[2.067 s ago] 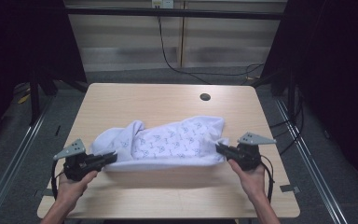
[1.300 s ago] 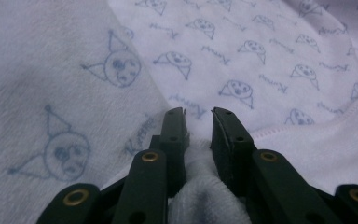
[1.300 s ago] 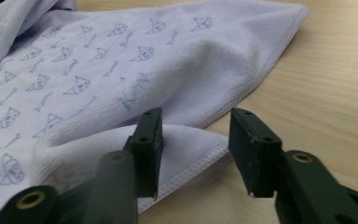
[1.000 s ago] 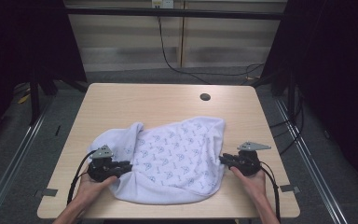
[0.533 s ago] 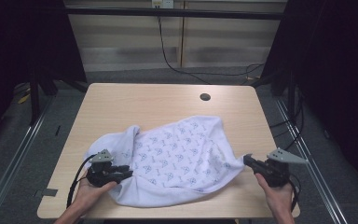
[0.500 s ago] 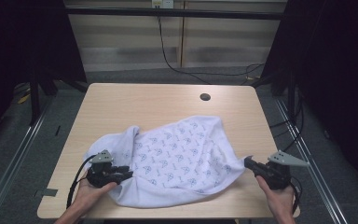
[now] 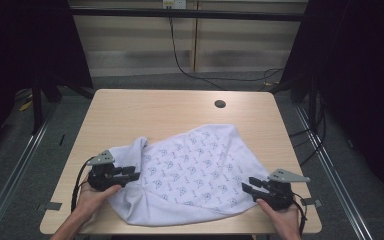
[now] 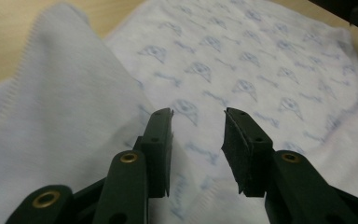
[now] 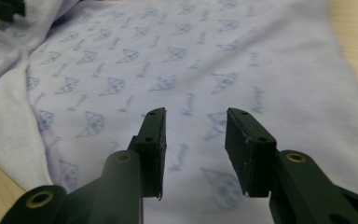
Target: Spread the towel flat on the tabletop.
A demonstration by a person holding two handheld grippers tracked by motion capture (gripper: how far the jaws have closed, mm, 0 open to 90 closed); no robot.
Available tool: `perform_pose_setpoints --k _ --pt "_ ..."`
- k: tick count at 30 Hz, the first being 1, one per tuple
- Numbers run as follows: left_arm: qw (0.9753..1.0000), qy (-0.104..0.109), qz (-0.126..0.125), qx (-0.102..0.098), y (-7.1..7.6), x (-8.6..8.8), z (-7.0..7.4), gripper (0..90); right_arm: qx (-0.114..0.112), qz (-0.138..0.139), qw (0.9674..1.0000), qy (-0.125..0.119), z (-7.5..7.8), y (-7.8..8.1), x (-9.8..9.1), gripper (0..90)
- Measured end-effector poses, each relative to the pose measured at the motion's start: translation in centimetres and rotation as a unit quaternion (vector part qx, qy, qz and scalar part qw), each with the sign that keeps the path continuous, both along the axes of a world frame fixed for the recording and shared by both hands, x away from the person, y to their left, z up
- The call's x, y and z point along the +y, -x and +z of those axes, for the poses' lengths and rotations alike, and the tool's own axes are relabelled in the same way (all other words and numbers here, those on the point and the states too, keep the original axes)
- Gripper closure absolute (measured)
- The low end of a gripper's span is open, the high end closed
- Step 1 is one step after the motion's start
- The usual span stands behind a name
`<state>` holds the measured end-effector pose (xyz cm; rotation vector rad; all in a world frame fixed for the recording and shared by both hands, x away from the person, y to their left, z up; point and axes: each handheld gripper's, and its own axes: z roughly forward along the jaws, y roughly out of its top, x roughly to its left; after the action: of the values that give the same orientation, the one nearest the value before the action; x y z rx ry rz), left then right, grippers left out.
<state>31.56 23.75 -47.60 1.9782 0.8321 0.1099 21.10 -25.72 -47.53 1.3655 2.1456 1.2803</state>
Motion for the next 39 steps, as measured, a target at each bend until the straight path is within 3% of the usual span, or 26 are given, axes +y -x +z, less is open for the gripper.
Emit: perform_pose_setpoints --k 2,5,8,11,14,17,20,25,30,34,37,39 --pt "0.9999 0.005 0.015 -0.002 -1.0 0.3 -0.1 60.3 0.008 0.021 0.9997 0.003 -0.4 -0.5 1.3 54.1" --pt "0.9994 -0.005 0.034 0.002 -1.8 0.6 -1.1 59.8 0.017 0.053 0.9984 0.005 -0.9 -1.2 3.4 51.2" --pt "0.9985 -0.048 0.023 0.015 -1.7 0.3 -2.7 61.8 0.031 0.077 0.9964 0.019 -1.6 -1.5 5.2 48.5" --pt "0.9987 -0.041 0.022 0.021 -1.4 0.2 -2.8 59.1 0.042 0.083 0.9945 0.049 -2.5 -1.7 5.8 45.8" --pt "0.9988 -0.041 0.019 0.021 -1.2 0.0 -2.8 56.9 0.029 0.087 0.9936 0.066 -2.9 -1.5 6.0 46.6" --pt "0.9991 -0.03 0.01 0.029 -1.0 0.0 -2.6 54.9 0.003 0.088 0.9909 0.102 -3.0 -1.4 6.3 54.9" --pt "0.9993 -0.018 0.012 0.032 -0.8 0.1 -2.2 48.5 0.004 0.089 0.9904 0.105 -2.9 -2.0 5.8 67.4" --pt "0.9995 0.013 0.021 0.021 -0.7 1.0 -1.1 45.1 0.022 0.08 0.9932 0.081 -3.0 -4.3 4.1 85.1" --pt "0.9985 0.031 0.041 0.016 -0.8 2.2 -0.6 45.3 0.033 0.051 0.9959 0.067 -3.1 -7.1 2.2 87.6" --pt "0.9982 0.033 0.049 0.014 -0.8 2.9 -0.6 46.7 0.035 0.03 0.9968 0.066 -3.2 -9.2 0.6 87.9" --pt "0.9987 0.025 0.041 0.016 -0.6 2.8 -0.9 48.6 0.036 0.005 0.997 0.068 -3.2 -10.5 -0.5 87.9" --pt "0.9993 0.007 0.033 0.015 -0.5 2.4 -1.3 50.8 0.028 -0.009 0.9974 0.065 -3.4 -11.2 -1.2 87.7"
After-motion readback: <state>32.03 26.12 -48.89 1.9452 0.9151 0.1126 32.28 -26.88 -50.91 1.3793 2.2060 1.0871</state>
